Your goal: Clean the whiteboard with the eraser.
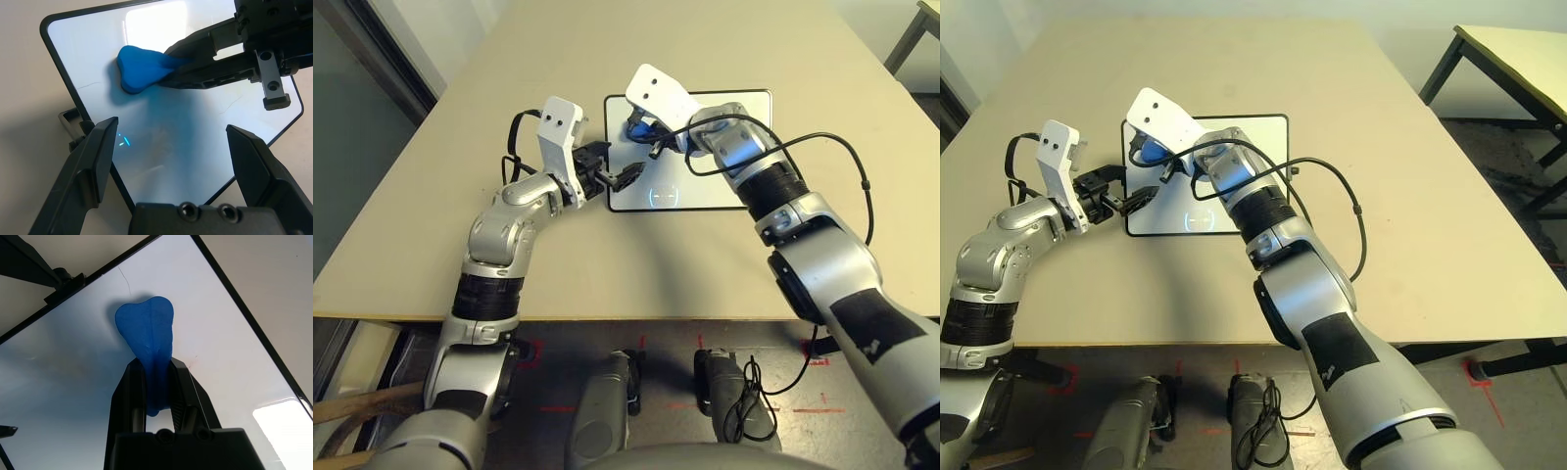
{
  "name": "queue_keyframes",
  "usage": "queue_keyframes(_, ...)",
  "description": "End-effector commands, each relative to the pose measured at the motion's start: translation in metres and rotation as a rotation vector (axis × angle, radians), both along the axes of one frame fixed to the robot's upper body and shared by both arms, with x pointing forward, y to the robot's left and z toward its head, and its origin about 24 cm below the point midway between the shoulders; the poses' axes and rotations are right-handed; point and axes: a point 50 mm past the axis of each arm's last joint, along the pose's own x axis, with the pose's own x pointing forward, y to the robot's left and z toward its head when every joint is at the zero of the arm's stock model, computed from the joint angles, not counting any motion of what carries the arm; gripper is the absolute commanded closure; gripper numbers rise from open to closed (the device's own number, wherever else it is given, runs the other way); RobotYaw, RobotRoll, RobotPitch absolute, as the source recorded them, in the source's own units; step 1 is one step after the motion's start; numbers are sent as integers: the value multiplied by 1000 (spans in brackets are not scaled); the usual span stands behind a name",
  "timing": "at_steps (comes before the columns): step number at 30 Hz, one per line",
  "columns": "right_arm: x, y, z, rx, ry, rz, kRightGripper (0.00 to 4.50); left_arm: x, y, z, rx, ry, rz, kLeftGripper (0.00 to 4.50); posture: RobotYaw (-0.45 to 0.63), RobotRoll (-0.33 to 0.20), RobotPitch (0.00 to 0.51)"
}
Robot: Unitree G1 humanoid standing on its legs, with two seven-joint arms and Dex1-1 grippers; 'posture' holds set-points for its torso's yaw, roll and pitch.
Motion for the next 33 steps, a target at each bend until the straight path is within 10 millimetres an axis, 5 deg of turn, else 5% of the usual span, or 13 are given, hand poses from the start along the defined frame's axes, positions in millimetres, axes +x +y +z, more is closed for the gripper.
queue_keyframes(1,9,-12,12,21,-53,-76,3912,1,0,-3,8,10,6,0,91,0,174)
queue_keyframes(8,13,-13,14,34,-73,-91,3912,1,0,-2,7,6,7,0,91,0,173)
queue_keyframes(22,-11,4,-28,-50,51,30,3912,2,0,-2,7,5,7,0,89,0,175)
queue_keyframes(33,11,-9,18,54,-114,-89,3912,1,0,-3,4,4,7,0,86,0,175)
